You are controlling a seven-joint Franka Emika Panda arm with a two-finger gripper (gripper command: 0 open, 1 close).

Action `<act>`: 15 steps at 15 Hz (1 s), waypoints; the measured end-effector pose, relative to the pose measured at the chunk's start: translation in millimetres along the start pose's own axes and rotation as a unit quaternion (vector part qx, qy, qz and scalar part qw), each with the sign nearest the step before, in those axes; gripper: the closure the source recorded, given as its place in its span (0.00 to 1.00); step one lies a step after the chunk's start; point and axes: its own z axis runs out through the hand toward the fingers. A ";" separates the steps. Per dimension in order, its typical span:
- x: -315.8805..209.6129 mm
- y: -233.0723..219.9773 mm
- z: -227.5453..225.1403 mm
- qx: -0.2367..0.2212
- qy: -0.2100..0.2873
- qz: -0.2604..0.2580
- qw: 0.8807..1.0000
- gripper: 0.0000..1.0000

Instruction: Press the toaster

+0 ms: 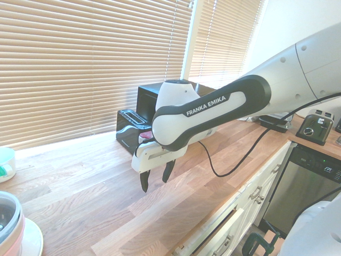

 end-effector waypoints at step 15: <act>48.7 -33.4 -39.9 0.067 0.194 -0.028 0.978 0.00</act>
